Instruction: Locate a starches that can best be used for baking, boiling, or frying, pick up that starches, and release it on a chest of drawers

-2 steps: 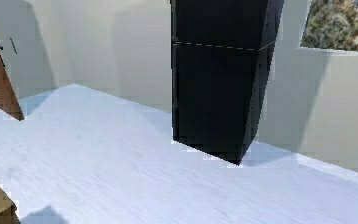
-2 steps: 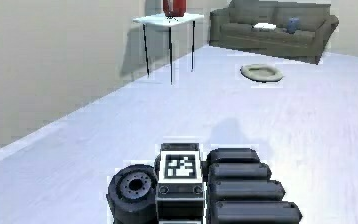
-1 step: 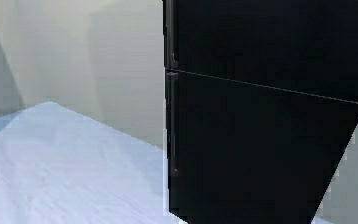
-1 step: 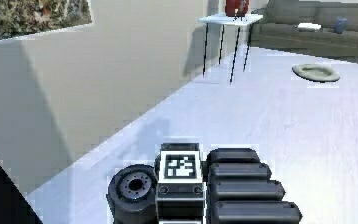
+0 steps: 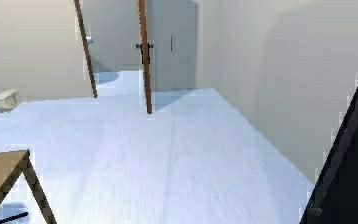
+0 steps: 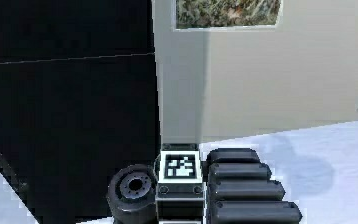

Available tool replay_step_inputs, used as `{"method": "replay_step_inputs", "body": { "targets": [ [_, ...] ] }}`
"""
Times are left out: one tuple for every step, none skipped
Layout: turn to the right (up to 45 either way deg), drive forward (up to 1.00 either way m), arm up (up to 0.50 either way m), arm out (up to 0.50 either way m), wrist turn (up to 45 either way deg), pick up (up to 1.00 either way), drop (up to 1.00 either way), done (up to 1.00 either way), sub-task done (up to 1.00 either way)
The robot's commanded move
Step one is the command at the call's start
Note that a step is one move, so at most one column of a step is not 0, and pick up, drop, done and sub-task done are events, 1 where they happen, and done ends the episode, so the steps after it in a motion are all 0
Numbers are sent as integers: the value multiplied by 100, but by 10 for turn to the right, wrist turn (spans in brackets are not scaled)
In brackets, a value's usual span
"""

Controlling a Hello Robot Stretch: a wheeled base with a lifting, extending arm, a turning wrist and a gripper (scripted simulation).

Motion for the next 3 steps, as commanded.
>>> {"method": "replay_step_inputs", "body": {
  "targets": [
    [-90, 0, 0, 0, 0, 0, 0, 0, 0],
    [0, 100, 0, 0, 0, 0, 0, 0, 0],
    [-30, 0, 0, 0, 0, 0, 0, 0, 0]
  ]
}}
